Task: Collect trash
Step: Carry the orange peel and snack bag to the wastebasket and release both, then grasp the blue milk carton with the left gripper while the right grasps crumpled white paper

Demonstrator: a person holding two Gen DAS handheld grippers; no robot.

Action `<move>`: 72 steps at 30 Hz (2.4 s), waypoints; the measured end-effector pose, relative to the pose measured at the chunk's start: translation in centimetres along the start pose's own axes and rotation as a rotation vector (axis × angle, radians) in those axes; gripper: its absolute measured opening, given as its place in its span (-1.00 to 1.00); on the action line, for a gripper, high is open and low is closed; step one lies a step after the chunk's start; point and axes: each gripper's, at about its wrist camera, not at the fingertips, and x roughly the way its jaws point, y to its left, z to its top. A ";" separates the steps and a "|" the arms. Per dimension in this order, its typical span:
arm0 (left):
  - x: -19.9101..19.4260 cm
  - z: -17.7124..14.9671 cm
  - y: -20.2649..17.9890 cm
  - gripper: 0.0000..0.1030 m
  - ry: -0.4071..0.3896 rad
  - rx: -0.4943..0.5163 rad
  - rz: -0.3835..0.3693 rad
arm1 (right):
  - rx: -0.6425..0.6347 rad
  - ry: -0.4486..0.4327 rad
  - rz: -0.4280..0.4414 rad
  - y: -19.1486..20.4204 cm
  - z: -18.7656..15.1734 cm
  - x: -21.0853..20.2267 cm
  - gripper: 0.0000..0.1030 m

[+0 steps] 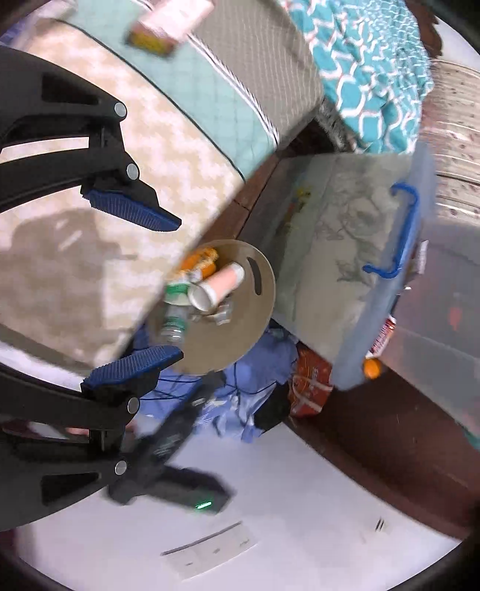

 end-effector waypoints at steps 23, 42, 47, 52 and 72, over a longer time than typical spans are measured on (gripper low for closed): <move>-18.6 -19.6 20.4 0.56 -0.118 -0.526 0.226 | -0.598 0.662 0.502 29.4 -24.8 7.3 -0.26; -19.9 -25.0 21.5 -0.02 -0.107 -0.499 0.469 | -0.607 0.519 0.208 35.0 -23.9 17.4 0.39; -22.4 -27.6 21.5 -0.02 -0.129 -0.554 0.485 | -0.641 0.581 0.286 35.5 -25.7 15.2 -0.27; -23.3 -28.5 19.8 -0.02 -0.134 -0.521 0.388 | -0.723 0.628 0.405 32.3 -27.6 7.4 -0.29; -13.9 -24.0 9.8 0.42 0.007 -0.179 0.307 | -0.556 0.353 0.108 17.2 -22.9 -3.6 0.42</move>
